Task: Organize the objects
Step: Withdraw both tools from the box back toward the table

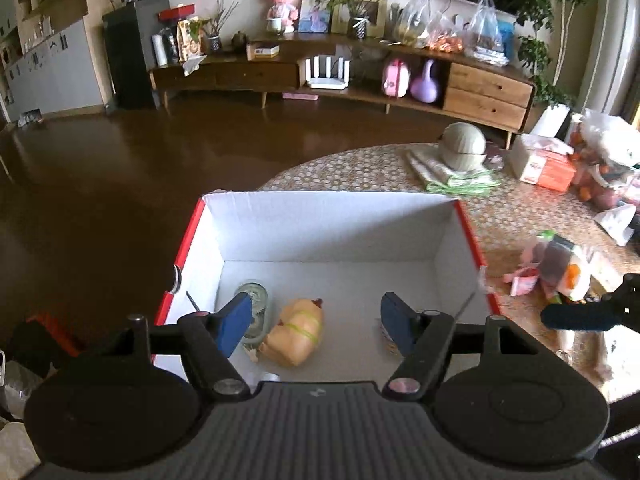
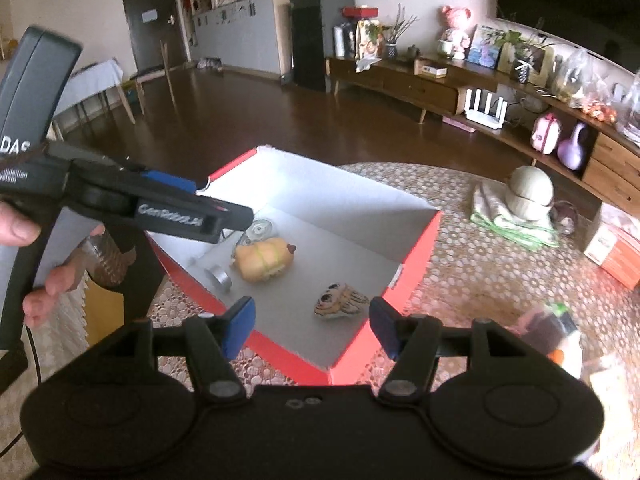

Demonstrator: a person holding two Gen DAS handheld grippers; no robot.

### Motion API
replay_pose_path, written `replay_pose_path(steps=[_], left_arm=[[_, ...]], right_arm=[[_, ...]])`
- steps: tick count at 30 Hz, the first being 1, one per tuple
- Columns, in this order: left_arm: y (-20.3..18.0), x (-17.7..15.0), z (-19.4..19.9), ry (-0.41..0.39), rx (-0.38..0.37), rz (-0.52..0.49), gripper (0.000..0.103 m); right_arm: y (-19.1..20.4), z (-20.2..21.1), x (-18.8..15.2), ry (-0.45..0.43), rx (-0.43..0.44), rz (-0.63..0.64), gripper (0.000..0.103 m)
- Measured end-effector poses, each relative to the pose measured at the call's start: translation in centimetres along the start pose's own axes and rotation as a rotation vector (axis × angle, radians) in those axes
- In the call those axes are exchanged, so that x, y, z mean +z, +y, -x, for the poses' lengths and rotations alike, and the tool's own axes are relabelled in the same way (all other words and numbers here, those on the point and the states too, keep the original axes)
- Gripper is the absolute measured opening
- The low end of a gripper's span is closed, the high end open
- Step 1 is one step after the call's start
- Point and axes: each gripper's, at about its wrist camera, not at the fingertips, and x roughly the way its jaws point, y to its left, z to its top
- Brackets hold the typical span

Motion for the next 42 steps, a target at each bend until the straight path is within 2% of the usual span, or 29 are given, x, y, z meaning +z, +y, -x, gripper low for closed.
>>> replay_pose_path(steps=[11, 22, 29, 40, 42], left_arm=[[-3.2, -2.5, 5.2, -0.080, -0.044, 0.005, 0.071], [-7.9, -5.8, 8.2, -0.129, -0.092, -0.043, 0.079], [-11.4, -7.7, 8.1, -0.127, -0.145, -0.045, 0.080], [-16.9, -10.2, 6.9, -0.116, -0.253, -0.086, 0.084], [-17.9, -10.6, 6.4, -0.110, -0.264, -0.098, 0.088]], right_arm=[[-1.3, 5.7, -3.5, -0.091, -0.028, -0.013, 0.064], [-3.9, 9.6, -7.6, -0.172, -0.071, -0.089, 0.074], [-6.5, 11.3, -10.6, -0.186, -0.117, -0.141, 0.081], [-11.6, 13.7, -16.0, -0.164, -0.219, -0.202, 0.082], [-12.7, 14.0, -16.8, -0.158, -0.235, -0.222, 0.082]])
